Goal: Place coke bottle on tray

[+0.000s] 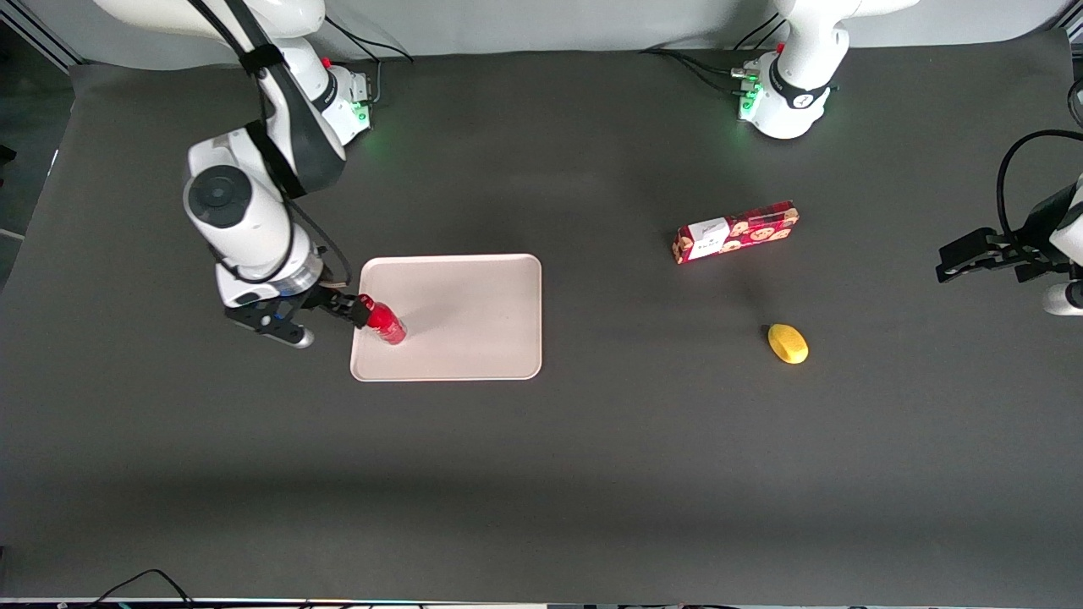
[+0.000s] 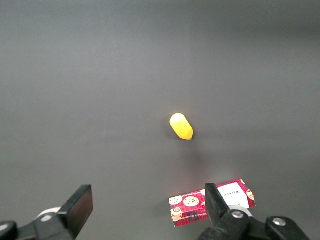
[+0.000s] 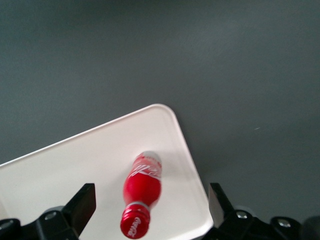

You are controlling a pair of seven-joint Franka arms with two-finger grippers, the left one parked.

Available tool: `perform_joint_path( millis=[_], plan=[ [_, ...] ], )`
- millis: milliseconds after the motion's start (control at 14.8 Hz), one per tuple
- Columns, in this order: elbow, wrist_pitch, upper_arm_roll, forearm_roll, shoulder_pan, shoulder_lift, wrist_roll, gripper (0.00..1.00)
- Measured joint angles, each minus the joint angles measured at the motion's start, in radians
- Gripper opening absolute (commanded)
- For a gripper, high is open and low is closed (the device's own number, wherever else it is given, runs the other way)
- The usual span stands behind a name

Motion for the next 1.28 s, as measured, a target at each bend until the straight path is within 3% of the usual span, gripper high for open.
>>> perform_joint_path(
  millis=[269,674,876,1010,1280],
  plan=[
    [0.134,-0.142,-0.073,0.003,-0.040,-0.007,-0.178,1.00],
    [0.152,-0.223,-0.309,0.126,-0.053,-0.067,-0.561,1.00],
    [0.111,-0.214,-0.359,0.129,-0.051,-0.100,-0.590,1.00],
    [0.083,-0.220,-0.384,0.130,-0.051,-0.147,-0.702,1.00],
    [0.051,-0.272,-0.392,0.130,-0.051,-0.235,-0.795,1.00]
  ],
)
